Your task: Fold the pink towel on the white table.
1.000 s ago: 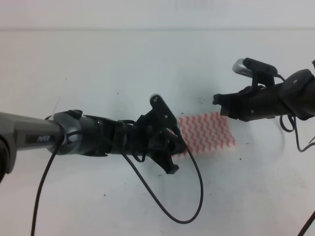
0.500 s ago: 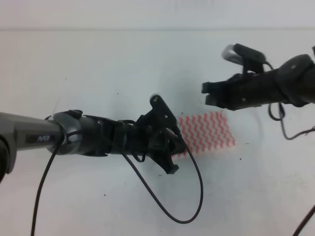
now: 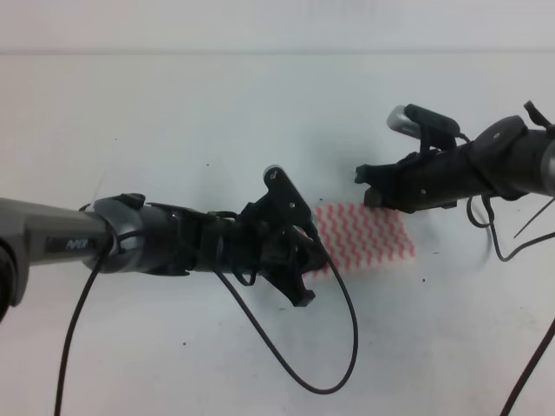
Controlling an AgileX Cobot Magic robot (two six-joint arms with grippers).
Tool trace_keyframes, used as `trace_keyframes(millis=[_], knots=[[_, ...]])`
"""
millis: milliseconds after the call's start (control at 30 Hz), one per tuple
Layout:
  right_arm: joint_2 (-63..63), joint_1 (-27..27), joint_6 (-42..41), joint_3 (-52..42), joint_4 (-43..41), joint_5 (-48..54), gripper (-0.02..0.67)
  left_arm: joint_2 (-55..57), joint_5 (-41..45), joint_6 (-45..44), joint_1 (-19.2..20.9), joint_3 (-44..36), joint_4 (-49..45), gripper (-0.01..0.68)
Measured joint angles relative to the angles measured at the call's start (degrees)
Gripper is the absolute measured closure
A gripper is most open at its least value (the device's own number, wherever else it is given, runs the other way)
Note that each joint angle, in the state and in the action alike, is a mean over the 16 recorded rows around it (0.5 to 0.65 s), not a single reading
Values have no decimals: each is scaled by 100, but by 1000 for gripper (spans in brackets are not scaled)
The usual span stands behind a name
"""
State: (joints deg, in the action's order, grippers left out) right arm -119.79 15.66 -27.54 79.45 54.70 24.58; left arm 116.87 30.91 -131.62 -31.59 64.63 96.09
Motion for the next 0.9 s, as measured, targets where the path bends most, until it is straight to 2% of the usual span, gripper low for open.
trace_keyframes(millis=[633, 900], knots=[[67, -190, 202, 7, -231, 139, 667, -14, -117, 3, 0, -1, 13, 586], [250, -194, 450, 4, -639, 286, 667, -9, -128, 2, 0, 1, 7, 586]])
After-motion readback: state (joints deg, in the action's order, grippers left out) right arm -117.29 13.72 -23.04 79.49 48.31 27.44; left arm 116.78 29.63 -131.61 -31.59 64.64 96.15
